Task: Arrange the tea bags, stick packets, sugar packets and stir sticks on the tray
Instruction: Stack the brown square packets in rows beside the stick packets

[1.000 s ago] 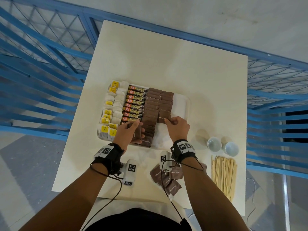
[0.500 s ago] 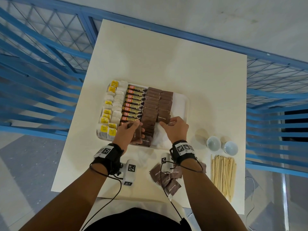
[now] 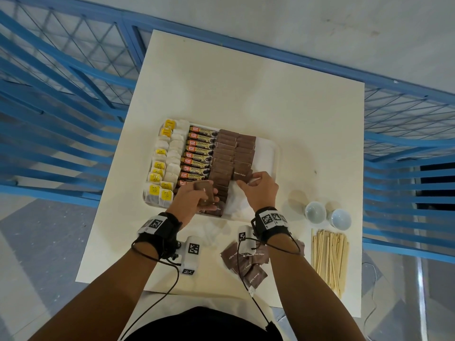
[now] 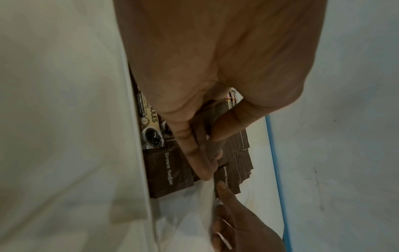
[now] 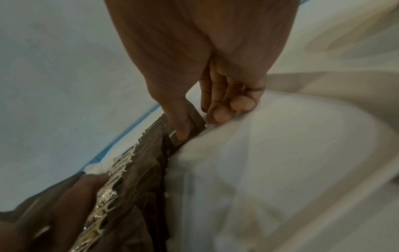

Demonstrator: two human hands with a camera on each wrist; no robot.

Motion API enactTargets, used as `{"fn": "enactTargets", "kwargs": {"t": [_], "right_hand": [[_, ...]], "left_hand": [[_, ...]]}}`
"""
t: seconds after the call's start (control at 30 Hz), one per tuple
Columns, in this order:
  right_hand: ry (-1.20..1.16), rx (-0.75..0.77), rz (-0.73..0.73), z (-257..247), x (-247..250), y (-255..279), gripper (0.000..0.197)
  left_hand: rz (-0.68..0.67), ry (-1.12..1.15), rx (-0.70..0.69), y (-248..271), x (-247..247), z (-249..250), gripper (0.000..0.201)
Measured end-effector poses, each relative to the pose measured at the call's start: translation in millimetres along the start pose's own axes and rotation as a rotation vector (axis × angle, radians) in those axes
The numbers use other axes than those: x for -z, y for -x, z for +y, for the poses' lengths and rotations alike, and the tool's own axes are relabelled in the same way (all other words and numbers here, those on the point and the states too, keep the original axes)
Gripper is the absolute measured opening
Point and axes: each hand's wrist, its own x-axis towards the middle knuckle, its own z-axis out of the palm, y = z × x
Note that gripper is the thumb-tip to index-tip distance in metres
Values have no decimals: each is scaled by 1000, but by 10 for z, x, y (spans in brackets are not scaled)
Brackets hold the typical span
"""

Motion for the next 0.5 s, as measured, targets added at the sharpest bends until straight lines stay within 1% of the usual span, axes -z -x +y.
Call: {"fn": "enactTargets", "kwargs": {"t": [0.07, 0.13, 0.2, 0.27, 0.33, 0.43, 0.5], "right_hand": [[0, 11, 35, 20, 9, 25, 37], [0, 42, 83, 24, 15, 65, 29], [-6, 119, 116, -5, 24, 119, 19], [-54, 205, 106, -68, 32, 160, 11], [-101, 273, 1, -137, 36, 177, 13], [-96, 358, -219, -243, 50, 200, 22], [-57, 409, -292, -287, 55, 203, 22]], "left_hand": [[-62, -13, -17, 9, -7, -4, 45], [-104, -33, -32, 36, -21, 10, 40], [-124, -46, -39, 36, -29, 5, 35], [-112, -56, -37, 17, -38, -4, 32], [-88, -80, -30, 3, -51, -5, 30], [-65, -135, -32, 32, -77, 17, 28], [-59, -171, -41, 49, -78, 24, 32]]}}
